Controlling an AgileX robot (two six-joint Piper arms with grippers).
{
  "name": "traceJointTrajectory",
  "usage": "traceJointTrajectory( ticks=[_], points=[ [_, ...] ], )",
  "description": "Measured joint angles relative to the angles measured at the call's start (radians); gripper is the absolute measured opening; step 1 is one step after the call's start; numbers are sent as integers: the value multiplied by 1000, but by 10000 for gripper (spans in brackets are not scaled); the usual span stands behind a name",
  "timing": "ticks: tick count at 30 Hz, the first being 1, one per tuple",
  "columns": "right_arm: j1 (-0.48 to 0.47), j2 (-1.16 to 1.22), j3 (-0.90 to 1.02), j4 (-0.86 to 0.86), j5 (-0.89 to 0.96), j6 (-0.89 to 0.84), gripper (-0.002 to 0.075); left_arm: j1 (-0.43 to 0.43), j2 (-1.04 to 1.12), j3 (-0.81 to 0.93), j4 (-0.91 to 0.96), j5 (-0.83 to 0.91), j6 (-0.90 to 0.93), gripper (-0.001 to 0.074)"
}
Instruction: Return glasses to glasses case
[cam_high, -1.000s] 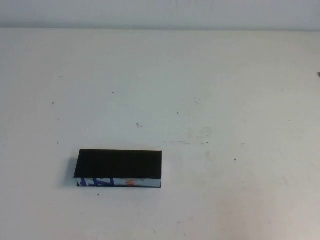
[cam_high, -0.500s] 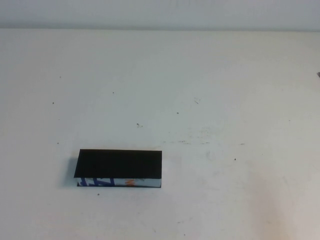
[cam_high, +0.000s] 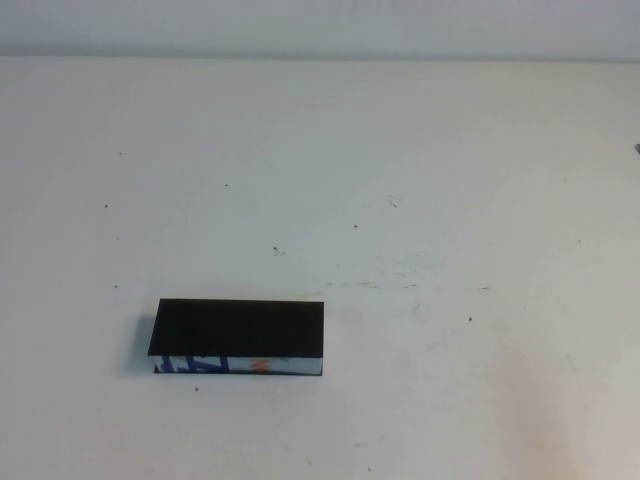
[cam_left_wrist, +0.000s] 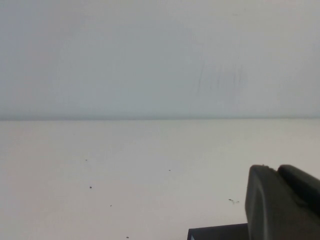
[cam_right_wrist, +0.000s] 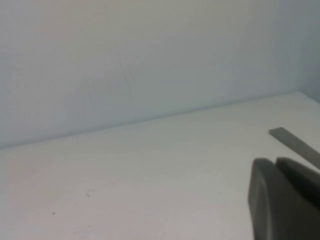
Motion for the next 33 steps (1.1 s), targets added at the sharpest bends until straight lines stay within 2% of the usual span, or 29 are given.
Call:
traceJointTrajectory(
  ticks=[3,8,12,19,33],
  points=[
    [0,0,0,69,6,-96,-13,0,0,0,0,0,0,-1],
    [0,0,0,408,96,-452,-13,0,0,0,0,0,0,-1],
    [0,0,0,512,182,-616,-13,0,0,0,0,0,0,-1],
    [0,0,1,523,348,-646,-15,0,0,0,0,0,0,-1],
    [0,0,1,527,356,-648,-15,0,0,0,0,0,0,-1]
  ],
)
